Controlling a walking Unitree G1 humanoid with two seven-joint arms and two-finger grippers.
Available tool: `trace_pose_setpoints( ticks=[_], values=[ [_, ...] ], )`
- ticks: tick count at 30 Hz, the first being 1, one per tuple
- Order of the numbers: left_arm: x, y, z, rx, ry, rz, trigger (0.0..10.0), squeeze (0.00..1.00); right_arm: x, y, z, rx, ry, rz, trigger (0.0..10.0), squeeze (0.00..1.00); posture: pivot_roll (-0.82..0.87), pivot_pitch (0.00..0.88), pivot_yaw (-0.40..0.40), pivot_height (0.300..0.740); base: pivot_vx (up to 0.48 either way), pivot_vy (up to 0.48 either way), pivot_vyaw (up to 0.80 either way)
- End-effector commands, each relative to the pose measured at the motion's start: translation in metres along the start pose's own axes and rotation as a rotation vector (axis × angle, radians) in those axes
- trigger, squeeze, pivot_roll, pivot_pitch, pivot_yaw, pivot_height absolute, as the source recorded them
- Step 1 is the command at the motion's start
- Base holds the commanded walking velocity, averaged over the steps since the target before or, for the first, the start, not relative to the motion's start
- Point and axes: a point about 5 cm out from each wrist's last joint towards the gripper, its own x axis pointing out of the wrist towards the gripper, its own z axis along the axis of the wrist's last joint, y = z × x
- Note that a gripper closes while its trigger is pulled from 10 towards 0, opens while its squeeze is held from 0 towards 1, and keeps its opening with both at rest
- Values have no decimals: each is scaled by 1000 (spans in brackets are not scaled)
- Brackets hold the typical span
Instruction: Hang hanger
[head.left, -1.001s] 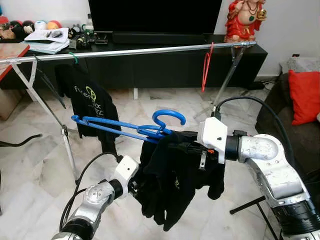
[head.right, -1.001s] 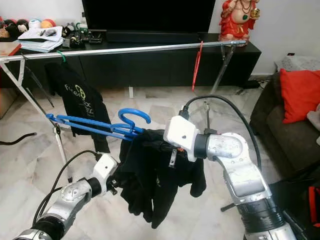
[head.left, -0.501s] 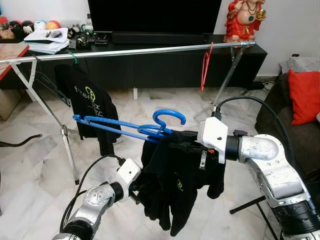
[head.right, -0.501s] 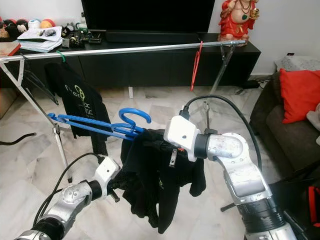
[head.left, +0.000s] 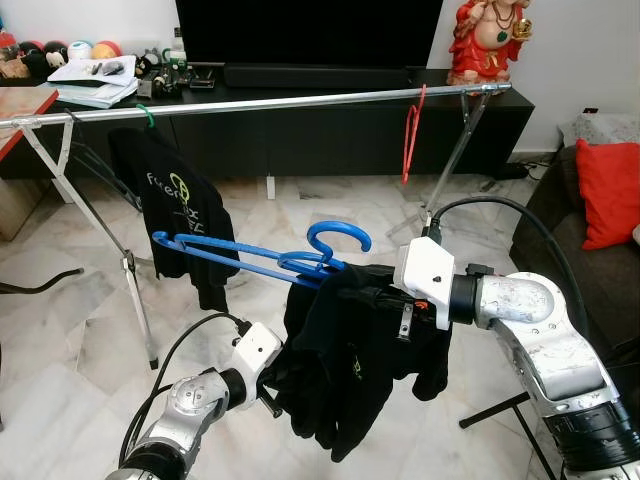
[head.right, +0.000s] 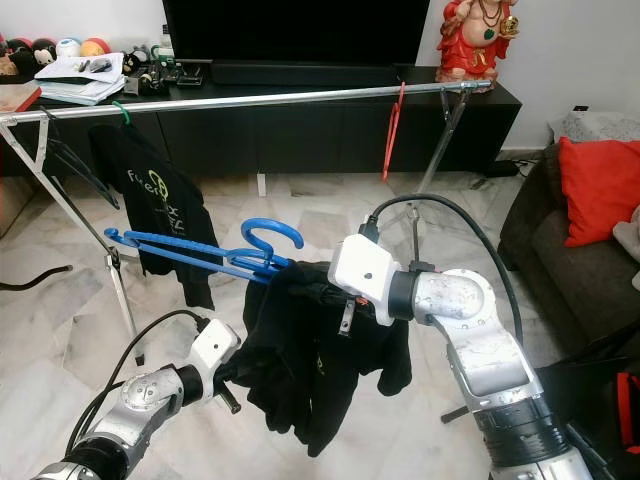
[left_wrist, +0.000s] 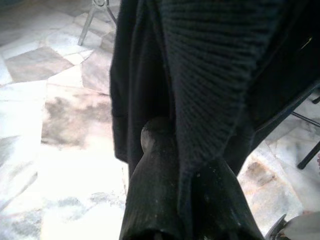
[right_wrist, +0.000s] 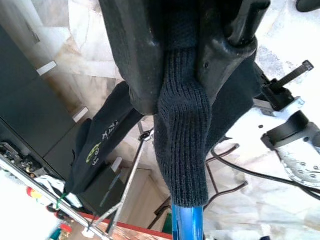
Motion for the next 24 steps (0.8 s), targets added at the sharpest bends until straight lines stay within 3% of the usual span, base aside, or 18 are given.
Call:
trace_pose_setpoints(
  ticks=[1, 8, 14, 16, 24],
  values=[
    [-4, 0, -10, 15, 57, 17, 0, 0, -9, -7, -4, 2, 8, -63, 0, 0, -69, 104, -42, 740, 0, 0, 0],
    [-9, 6, -12, 16, 57, 79, 0, 0, -39, -9, -35, 58, 116, -139, 0, 0, -78, 105, -38, 740, 0, 0, 0],
    [-11, 9, -14, 21, 73, 110, 0, 0, -53, -3, -45, 124, 91, -141, 0, 0, -76, 102, -35, 740, 0, 0, 0],
    [-12, 9, -15, 28, 80, 122, 0, 0, -63, 3, -58, 140, 134, -115, 0, 0, -71, 102, -34, 740, 0, 0, 0],
    [-14, 11, -18, 31, 92, 124, 0, 0, -85, 25, -71, 281, 94, 44, 0, 0, -69, 104, -29, 740, 0, 0, 0]
  ],
)
